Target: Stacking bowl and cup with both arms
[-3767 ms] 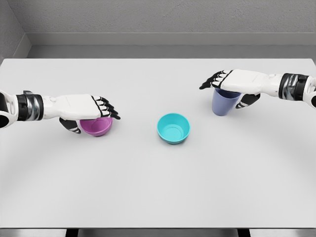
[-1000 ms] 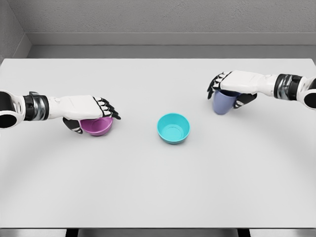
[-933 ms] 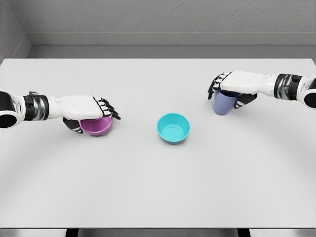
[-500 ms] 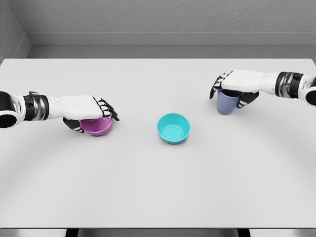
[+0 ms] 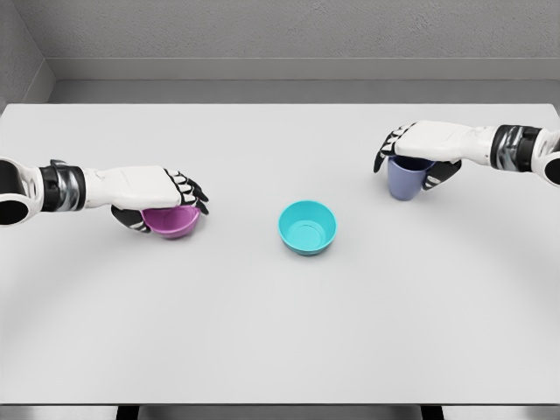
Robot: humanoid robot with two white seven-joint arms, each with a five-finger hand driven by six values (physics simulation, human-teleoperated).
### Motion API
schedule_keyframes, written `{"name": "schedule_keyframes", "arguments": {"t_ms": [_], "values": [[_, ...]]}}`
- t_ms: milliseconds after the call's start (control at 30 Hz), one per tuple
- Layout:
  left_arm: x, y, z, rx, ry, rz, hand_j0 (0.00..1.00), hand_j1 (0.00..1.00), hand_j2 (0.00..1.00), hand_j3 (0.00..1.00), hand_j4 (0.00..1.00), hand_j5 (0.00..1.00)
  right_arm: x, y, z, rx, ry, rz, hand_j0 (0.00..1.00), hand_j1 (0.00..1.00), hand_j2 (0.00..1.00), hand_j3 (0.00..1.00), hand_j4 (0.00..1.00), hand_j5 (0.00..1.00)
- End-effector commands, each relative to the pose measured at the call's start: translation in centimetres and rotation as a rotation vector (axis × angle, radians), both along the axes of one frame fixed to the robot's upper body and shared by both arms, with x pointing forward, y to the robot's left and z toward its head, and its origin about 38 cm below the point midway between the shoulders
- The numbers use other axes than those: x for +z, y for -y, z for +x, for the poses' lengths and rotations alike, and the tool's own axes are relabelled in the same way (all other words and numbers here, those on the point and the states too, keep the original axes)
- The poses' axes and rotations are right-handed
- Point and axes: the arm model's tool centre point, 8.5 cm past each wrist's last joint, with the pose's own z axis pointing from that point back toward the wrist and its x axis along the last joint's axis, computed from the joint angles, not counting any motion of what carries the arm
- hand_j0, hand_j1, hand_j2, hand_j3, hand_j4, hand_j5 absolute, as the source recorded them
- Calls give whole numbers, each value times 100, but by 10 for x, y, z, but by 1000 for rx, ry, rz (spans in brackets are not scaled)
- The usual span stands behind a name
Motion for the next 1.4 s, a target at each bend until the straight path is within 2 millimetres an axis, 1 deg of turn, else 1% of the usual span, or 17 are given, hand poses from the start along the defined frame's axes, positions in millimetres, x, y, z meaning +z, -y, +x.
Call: {"name": "schedule_keyframes", "arguments": {"t_ms": [0,33,100,400,433,600,833,1033,1167,1233,1300,1367], "values": [[1,0,0,3,0,-7,83,83,83,83,83,83,1,1,0,-4,0,7,64,64,64,64,64,64],[2,0,0,4,1,-8,82,82,82,82,82,82,6,0,1,-2,9,7,64,64,64,64,64,64],[3,1,0,0,3,-10,82,82,82,82,82,82,9,1,2,-3,15,8,64,64,64,64,64,64],[13,6,1,-17,26,-17,81,81,81,81,81,81,13,10,1,-17,20,2,64,64,64,64,64,64],[14,6,1,-19,29,-18,81,81,81,81,81,81,20,11,3,-18,33,1,65,65,65,65,65,65],[20,12,-1,-38,44,-21,80,80,80,80,80,80,25,18,3,-30,40,-5,65,65,65,65,65,65],[27,19,-3,-62,64,-25,80,80,80,80,80,80,31,17,4,-25,54,-2,65,65,65,65,65,65],[33,22,-2,-74,78,-26,80,80,80,80,80,80,36,20,5,-31,63,-4,65,65,65,65,65,65],[36,28,-5,-93,88,-29,79,79,79,79,79,79,37,20,5,-30,64,-4,65,65,65,65,65,65],[36,34,-5,-104,90,-38,79,79,79,79,79,79,37,20,5,-31,64,-5,65,65,65,65,65,65],[39,35,-3,-105,97,-37,79,79,79,79,79,79,37,20,5,-31,64,-5,65,65,65,65,65,65],[39,37,-4,-111,99,-40,79,79,79,79,79,79,41,20,6,-30,71,-5,65,65,65,65,65,65]]}}
